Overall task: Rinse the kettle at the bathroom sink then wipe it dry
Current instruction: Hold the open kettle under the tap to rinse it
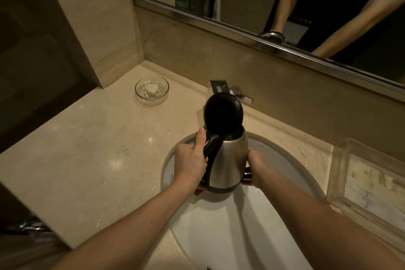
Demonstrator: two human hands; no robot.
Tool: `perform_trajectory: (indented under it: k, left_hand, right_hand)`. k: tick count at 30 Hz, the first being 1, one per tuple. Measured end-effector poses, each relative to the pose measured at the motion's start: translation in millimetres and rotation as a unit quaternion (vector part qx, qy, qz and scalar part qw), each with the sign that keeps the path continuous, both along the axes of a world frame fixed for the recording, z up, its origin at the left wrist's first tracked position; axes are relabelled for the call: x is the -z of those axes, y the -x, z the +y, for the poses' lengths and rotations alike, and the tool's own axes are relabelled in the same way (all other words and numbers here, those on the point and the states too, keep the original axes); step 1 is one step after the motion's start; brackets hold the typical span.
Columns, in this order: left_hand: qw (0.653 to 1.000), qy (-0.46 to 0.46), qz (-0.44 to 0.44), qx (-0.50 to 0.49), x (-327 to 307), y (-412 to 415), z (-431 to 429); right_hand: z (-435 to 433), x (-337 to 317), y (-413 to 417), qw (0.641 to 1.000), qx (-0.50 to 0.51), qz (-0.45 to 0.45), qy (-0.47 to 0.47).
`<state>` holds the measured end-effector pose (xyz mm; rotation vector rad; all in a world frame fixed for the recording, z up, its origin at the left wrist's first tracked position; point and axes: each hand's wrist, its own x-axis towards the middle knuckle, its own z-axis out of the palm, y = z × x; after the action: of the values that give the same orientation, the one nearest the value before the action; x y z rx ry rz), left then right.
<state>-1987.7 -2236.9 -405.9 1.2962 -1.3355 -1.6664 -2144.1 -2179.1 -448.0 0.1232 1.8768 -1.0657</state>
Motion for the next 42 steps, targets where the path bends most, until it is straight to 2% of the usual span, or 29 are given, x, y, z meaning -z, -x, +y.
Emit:
perform_trajectory:
  k: [17, 42]
  left_hand:
    - [1.000, -0.008, -0.011, 0.009, 2.4, -12.5, 13.3]
    - [1.000, -0.005, -0.011, 0.001, -4.9, -35.5, -3.1]
  right_hand:
    - [15.6, 0.4, -9.6, 1.000, -0.002, -0.005, -0.007]
    - [-7.2, -1.1, -29.5, 1.000, -0.022, 0.001, -0.002]
